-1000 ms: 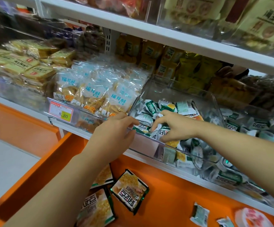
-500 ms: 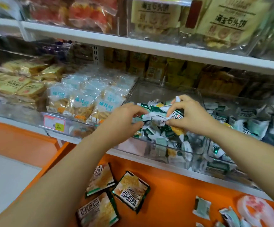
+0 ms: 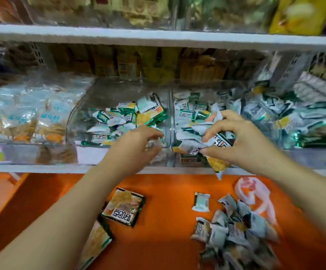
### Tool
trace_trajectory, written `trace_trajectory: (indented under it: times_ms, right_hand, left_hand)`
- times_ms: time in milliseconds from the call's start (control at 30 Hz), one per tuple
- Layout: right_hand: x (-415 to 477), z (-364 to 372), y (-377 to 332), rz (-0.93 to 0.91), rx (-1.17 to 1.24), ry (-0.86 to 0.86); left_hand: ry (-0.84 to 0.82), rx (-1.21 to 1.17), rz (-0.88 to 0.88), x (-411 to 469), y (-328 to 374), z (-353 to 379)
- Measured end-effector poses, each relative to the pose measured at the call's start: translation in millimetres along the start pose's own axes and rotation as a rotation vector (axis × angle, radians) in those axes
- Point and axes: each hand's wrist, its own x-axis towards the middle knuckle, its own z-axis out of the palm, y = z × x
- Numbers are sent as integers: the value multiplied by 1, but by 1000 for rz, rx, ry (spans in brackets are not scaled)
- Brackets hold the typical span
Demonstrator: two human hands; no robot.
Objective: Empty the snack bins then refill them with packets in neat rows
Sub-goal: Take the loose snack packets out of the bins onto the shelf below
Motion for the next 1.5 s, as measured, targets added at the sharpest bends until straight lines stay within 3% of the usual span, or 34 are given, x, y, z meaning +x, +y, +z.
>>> trace_trajectory:
  times_ms: [267,367,567,733,1000,1267,1400,1500]
  right_hand:
    - [-86,20,148,332,-192,-349]
    - [-112,45,205,447,-250,-396]
    - [-137,73,255,578,-235,-675]
    - [-125,64,234,595,-180,-709]
    - [-72,22,108,320,-154,-553]
    - [26,29,-23,-31,-106,-254]
    - [86,69,-48,-79,-158,-245]
    - [126,104,-50,-46,-259,-340]
  left_hand:
    - [202,235,72,-11,32,80]
    - [250,252,77,-15,34,92]
    - [266,265,98,-16,29,101]
    - [279,251,119,-16,28,102]
    - [291,74,174,-22,10,67]
    - [350,120,20,-45,-57,-9]
    - [454,101,-104,-48,-88,-31]
    - [502,38,-186,-47,-106,-38]
